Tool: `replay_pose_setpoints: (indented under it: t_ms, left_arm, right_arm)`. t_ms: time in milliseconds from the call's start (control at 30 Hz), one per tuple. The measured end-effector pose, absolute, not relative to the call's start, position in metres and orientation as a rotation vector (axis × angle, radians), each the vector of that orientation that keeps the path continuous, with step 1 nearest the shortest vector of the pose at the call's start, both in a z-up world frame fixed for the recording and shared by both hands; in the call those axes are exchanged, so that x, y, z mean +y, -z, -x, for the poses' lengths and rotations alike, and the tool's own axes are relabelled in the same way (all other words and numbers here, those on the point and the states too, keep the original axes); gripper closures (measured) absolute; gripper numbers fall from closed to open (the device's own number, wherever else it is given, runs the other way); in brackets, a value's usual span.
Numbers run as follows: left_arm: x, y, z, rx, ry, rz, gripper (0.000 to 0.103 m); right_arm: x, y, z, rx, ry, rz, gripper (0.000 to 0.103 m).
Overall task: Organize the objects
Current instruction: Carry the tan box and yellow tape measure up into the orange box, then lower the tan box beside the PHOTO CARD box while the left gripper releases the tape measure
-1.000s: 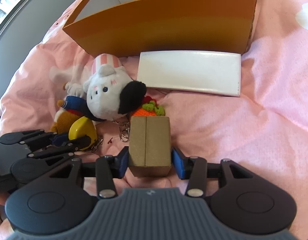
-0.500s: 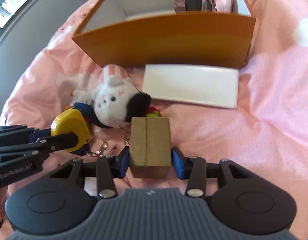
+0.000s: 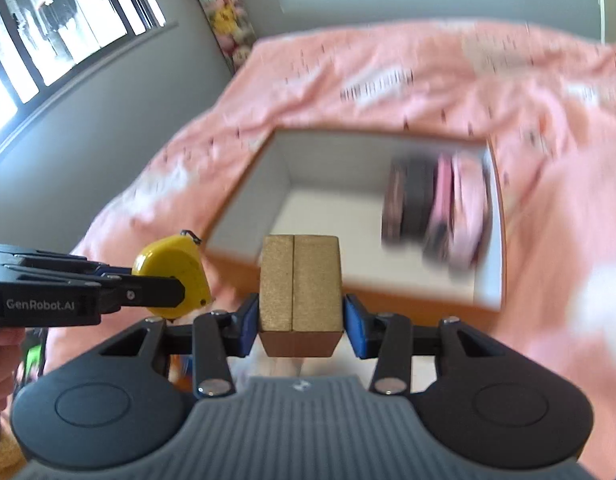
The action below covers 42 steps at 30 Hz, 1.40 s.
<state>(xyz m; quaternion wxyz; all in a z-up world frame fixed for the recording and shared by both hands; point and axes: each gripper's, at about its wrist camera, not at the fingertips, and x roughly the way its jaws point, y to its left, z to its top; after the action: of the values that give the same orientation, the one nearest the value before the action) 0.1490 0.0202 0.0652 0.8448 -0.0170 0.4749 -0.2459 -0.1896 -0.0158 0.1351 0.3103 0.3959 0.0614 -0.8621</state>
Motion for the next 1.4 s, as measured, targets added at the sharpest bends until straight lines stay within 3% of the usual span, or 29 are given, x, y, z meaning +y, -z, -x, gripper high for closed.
replay_pose_setpoints:
  t_ms: [567,933,1133,1200,1400]
  left_arm:
    - [-0.026,0.013,-0.332,1.218,0.422,0.021,0.081]
    - [-0.037,0.027,-0.359,1.216,0.436,-0.013,0.081]
    - [-0.040,0.030,-0.360,1.220,0.444,-0.018,0.081]
    - [-0.041,0.031,-0.360,1.223,0.444,-0.015,0.081]
    - [-0.054,0.042,-0.364,1.247,0.448,-0.019,0.081]
  right_arm:
    - [-0.115,-0.056,0.356,0.358,2.374,-1.079,0.057]
    - [-0.148,-0.032,0.374,0.562,2.407,-1.079,0.057]
    - [-0.142,-0.035,0.374,0.542,2.357,-1.091,0.055]
    - [-0.135,-0.044,0.368,0.532,2.346,-1.074,0.048]
    - [-0.109,-0.064,0.348,0.563,2.344,-1.019,0.053]
